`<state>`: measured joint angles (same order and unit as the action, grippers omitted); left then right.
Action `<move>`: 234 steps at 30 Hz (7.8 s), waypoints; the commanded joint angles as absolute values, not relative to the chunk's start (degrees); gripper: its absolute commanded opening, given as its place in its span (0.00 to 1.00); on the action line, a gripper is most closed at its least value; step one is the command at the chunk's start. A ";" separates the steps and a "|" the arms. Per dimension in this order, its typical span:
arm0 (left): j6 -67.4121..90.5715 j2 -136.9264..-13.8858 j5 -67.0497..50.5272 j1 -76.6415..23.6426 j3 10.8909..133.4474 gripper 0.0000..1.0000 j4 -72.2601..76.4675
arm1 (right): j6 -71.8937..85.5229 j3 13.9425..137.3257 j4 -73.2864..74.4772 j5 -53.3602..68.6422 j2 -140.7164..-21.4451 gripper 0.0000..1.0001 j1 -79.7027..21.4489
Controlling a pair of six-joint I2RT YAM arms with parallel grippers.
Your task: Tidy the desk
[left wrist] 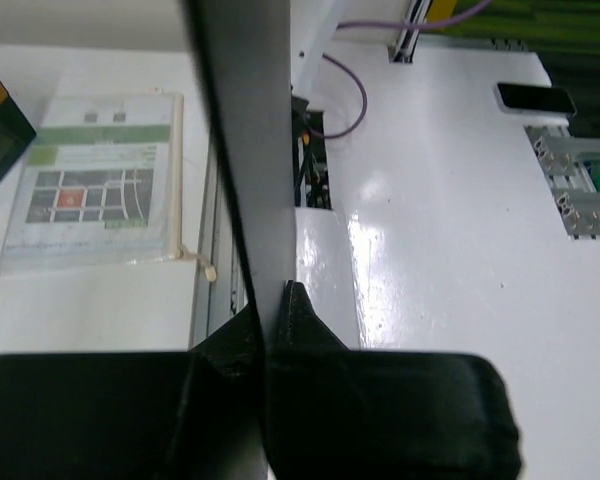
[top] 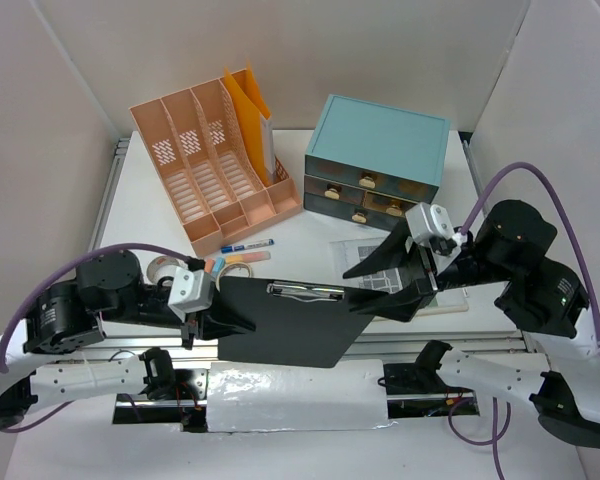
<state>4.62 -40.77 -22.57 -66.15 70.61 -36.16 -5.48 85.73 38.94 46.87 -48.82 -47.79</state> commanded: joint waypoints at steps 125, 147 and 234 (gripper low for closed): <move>59.58 -84.70 5.02 -64.51 52.19 1.00 -2.37 | 34.01 60.47 35.50 -32.87 -33.93 1.00 -41.92; 69.96 -110.92 2.00 -64.51 61.53 0.79 -2.37 | 31.64 56.25 34.81 -29.27 -25.58 1.00 -41.75; 65.92 -54.14 46.93 -67.94 64.62 1.00 -55.73 | 19.52 41.66 9.67 -28.94 -41.49 1.00 -66.97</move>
